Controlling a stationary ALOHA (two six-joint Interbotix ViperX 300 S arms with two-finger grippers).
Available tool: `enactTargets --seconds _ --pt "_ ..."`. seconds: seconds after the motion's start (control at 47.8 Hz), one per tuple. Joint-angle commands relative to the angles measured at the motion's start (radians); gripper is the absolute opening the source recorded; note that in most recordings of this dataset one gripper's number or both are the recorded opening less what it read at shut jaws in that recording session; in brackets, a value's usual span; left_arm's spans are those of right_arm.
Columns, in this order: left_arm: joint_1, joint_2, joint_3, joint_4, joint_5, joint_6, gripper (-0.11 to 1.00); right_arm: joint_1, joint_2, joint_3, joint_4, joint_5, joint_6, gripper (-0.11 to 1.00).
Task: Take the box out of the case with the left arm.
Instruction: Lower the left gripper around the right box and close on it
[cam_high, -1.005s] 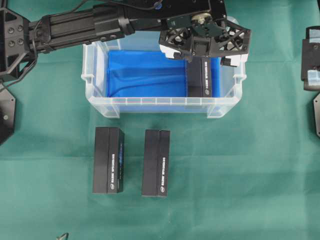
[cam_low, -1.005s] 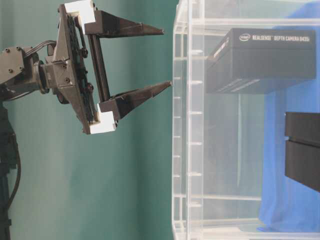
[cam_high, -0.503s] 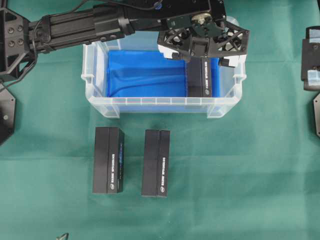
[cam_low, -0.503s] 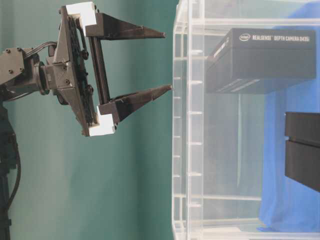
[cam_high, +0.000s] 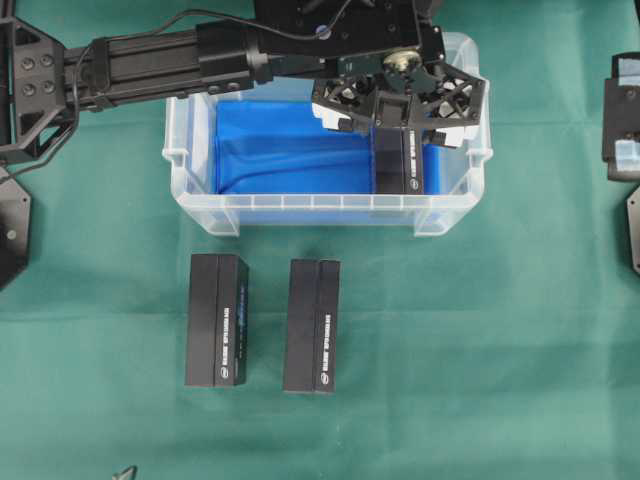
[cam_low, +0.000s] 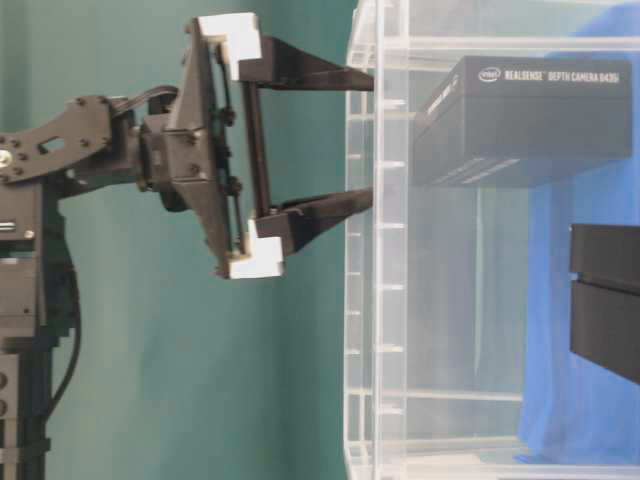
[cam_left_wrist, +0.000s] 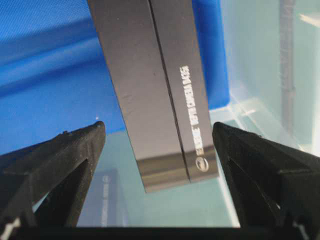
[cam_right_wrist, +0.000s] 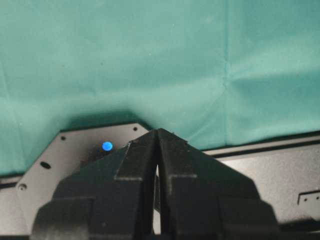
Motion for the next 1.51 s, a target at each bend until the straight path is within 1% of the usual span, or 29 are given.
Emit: enactTargets --seconds 0.0,0.251,0.398,0.712,0.963,1.277,1.487 --pt "-0.002 -0.060 0.008 0.006 -0.025 -0.003 0.84 -0.002 0.000 -0.011 0.002 -0.002 0.002 0.00" --pt "0.000 -0.080 0.080 0.014 -0.095 -0.025 0.84 -0.002 -0.002 -0.011 0.002 -0.003 0.002 0.00" --pt "0.005 -0.091 0.114 0.017 -0.123 -0.026 0.84 -0.002 0.000 -0.009 0.002 -0.002 0.002 0.00" --pt "0.012 -0.080 0.124 0.018 -0.181 -0.026 0.84 -0.002 0.000 -0.009 0.002 -0.003 0.002 0.00" --pt "0.015 -0.061 0.126 0.018 -0.187 -0.021 0.84 -0.002 -0.002 -0.009 0.002 -0.005 0.002 0.00" --pt "0.018 -0.060 0.175 0.012 -0.221 -0.021 0.84 -0.002 -0.002 -0.009 0.002 -0.003 0.000 0.00" --pt "0.021 -0.060 0.190 0.011 -0.236 -0.021 0.84 -0.002 -0.002 -0.009 0.002 -0.003 0.002 0.00"
